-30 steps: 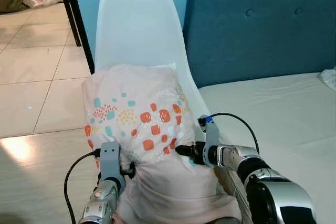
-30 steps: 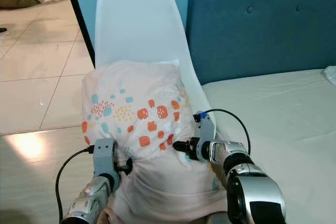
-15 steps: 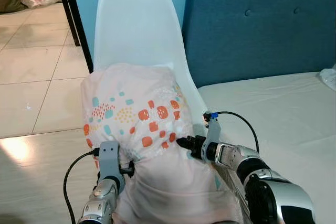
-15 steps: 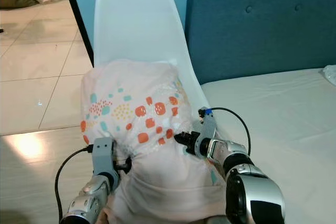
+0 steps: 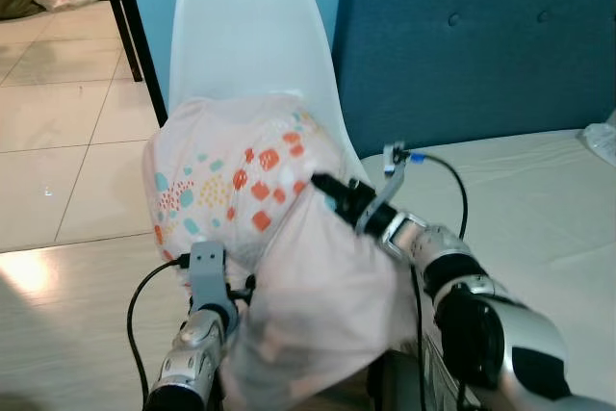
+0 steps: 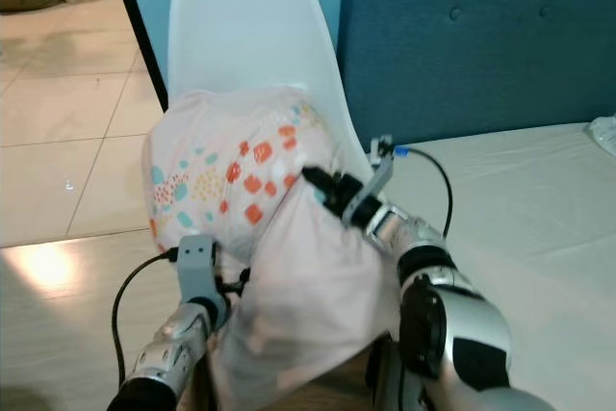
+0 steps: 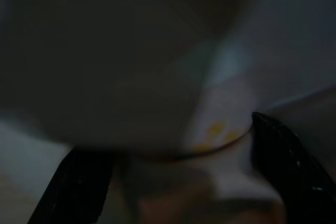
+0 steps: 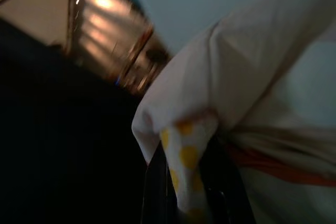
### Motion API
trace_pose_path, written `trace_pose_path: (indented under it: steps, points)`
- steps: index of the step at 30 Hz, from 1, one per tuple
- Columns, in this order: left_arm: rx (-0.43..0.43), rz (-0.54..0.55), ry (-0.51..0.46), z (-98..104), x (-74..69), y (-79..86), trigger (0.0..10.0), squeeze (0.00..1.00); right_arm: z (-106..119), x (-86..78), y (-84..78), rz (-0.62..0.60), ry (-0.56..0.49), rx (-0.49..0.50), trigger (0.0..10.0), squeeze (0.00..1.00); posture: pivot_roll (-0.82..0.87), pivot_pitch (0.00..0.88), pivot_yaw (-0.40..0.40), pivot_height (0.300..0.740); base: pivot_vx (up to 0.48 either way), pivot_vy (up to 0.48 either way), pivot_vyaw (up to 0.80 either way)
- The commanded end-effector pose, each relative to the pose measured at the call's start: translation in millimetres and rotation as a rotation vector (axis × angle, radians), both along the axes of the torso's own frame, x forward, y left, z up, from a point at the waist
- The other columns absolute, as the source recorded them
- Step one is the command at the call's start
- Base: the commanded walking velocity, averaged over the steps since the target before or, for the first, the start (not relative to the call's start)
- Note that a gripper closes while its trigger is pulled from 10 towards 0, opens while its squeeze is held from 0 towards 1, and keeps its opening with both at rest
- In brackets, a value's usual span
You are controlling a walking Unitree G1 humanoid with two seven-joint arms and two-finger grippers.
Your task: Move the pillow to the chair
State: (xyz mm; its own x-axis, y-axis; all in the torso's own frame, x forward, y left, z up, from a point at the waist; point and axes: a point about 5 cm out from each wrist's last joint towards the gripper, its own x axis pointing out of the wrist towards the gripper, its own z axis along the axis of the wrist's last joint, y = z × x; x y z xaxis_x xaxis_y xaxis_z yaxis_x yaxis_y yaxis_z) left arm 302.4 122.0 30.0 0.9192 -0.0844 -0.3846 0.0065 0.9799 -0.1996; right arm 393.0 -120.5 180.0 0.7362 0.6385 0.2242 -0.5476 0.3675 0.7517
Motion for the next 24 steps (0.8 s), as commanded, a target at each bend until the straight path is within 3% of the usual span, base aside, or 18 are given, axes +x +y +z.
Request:
trace_pose_path:
  steps: [1, 7, 8, 9, 10, 12, 14, 15, 16, 17, 18, 20, 22, 24]
  points:
    - [0.014, -0.008, 0.117, -23.1, -15.1, -0.4, 10.0, 0.00, 73.2, 15.1, -17.3, -0.165, -0.268, 0.123, 0.0, 0.00, 0.12, 0.064, -0.079, 0.493, 0.000, 0.000, 0.00]
    - [0.015, -0.018, 0.113, -21.8, -12.9, -2.4, 10.0, 0.00, 101.2, 17.2, -27.4, -0.276, -0.377, 0.055, 0.0, 0.00, 0.12, 0.057, -0.072, 0.493, 0.000, 0.000, 0.00]
    - [0.015, -0.022, 0.112, -21.4, -12.0, -3.0, 10.0, 0.00, 109.6, 17.3, -31.6, -0.330, -0.420, -0.021, 0.0, 0.00, 0.11, 0.052, -0.072, 0.493, 0.000, 0.000, 0.00]
    - [0.015, -0.022, 0.112, -21.4, -12.0, -3.0, 10.0, 0.00, 109.6, 17.3, -31.6, -0.330, -0.420, -0.021, 0.0, 0.00, 0.11, 0.052, -0.072, 0.493, 0.000, 0.000, 0.00]
    - [0.015, -0.024, 0.111, -21.2, -11.4, -3.4, 10.0, 0.00, 110.8, 17.5, -32.3, -0.357, -0.444, -0.114, 0.0, 0.00, 0.11, 0.052, -0.072, 0.493, 0.000, 0.000, 0.00]
    - [0.015, -0.030, 0.109, -20.7, -10.4, -4.5, 10.0, 0.00, 101.2, 20.3, -31.6, -0.430, -0.469, -0.473, 0.0, 0.00, 0.11, 0.049, -0.069, 0.493, 0.000, 0.000, 0.00]
    - [0.015, -0.030, 0.109, -20.7, -10.3, -4.6, 10.0, 0.00, 98.8, 20.6, -31.0, -0.437, -0.473, -0.527, 0.0, 0.00, 0.11, 0.049, -0.069, 0.493, 0.000, 0.000, 0.00]
    - [0.013, -0.035, 0.109, -20.6, -9.8, -6.4, 10.0, 0.00, 88.0, 22.2, -25.4, -0.440, -0.475, -0.698, 0.0, 0.00, 0.10, 0.048, -0.068, 0.493, 0.000, 0.000, 0.00]
    - [0.012, -0.038, 0.109, -20.7, -9.7, -7.2, 10.0, 0.00, 83.2, 22.6, -22.8, -0.437, -0.476, -0.760, 0.0, 0.00, 0.10, 0.047, -0.068, 0.493, 0.000, 0.000, 0.00]
    - [0.012, -0.038, 0.109, -20.7, -9.7, -7.2, 10.0, 0.00, 83.2, 22.6, -22.8, -0.437, -0.476, -0.760, 0.0, 0.00, 0.10, 0.047, -0.068, 0.493, 0.000, 0.000, 0.00]
    - [0.011, -0.042, 0.110, -21.2, -9.9, -8.9, 10.0, 0.00, 74.1, 22.7, -16.4, -0.423, -0.490, -0.879, 0.0, 0.00, 0.10, 0.047, -0.069, 0.493, 0.000, 0.000, 0.00]
    - [0.011, -0.042, 0.110, -21.2, -9.9, -8.9, 10.0, 0.00, 74.1, 22.7, -16.4, -0.423, -0.490, -0.879, 0.0, 0.00, 0.10, 0.047, -0.069, 0.493, 0.000, 0.000, 0.00]
    - [0.009, -0.044, 0.112, -21.7, -10.1, -10.3, 10.0, 0.00, 67.9, 20.3, 4.4, -0.337, -0.548, -0.945, 0.0, 0.00, 0.10, 0.049, -0.072, 0.493, 0.000, 0.000, 0.00]
    - [0.009, -0.044, 0.112, -21.7, -10.1, -10.3, 10.0, 0.00, 67.9, 20.3, 4.4, -0.337, -0.548, -0.945, 0.0, 0.00, 0.10, 0.049, -0.072, 0.493, 0.000, 0.000, 0.00]
